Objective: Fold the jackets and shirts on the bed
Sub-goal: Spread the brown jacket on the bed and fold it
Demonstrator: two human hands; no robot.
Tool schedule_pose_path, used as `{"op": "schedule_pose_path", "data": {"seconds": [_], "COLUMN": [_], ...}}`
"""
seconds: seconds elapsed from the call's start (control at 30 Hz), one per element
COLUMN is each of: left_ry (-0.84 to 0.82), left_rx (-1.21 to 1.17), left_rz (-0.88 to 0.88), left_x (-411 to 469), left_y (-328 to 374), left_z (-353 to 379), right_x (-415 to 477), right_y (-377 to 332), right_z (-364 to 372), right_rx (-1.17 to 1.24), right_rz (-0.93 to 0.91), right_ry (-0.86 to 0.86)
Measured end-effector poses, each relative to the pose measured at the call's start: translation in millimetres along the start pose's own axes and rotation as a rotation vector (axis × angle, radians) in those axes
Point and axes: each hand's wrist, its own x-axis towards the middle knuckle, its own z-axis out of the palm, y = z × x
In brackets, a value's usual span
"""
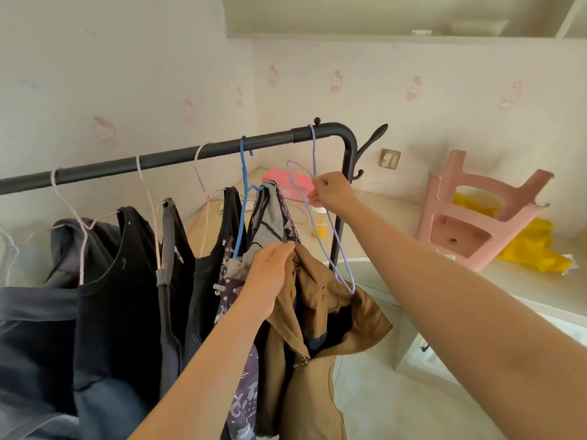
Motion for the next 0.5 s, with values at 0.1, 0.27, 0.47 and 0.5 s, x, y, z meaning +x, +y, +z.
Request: {"op": "schedule_pose_path", "data": {"seconds": [0.1,0.27,0.47,0.5], "left_ry": [-0.070,-0.183,-0.299,-0.313], "left_rx": [0.084,0.127,0.188,0.194], "left_rz": [0.038,0.027,0.003,-0.014], "left_x": [-6,-8,-3,-3], "left_y": [-4,-18,-39,-42], "left_z": [7,17,32,35], "right_x": [-17,-71,-160,-173], "right_y": [22,108,223,241], "right_z": [-17,-50,-62,-61], "right_rx": [-0.007,-0.198,-0.553,-0.543], "right_rz": [-0.042,0.132,0.387,0.423], "right_ry": [0.056,0.024,-0.180,-0.235]}}
